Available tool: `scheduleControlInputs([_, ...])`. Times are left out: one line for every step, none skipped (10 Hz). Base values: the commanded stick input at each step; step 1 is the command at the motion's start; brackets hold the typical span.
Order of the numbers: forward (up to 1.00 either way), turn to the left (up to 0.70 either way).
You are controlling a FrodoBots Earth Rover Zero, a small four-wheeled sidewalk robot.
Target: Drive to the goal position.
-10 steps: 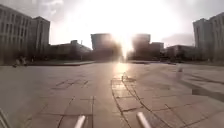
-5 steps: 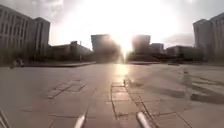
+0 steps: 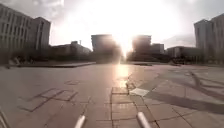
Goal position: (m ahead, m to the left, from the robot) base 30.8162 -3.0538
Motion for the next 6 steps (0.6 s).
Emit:
scheduleControlInputs([1.00,0.00])
scheduleControlInputs([1.00,0.00])
scheduleControlInputs([1.00,0.00])
scheduleControlInputs([1.00,0.00])
scheduleControlInputs([1.00,0.00])
scheduleControlInputs([1.00,0.00])
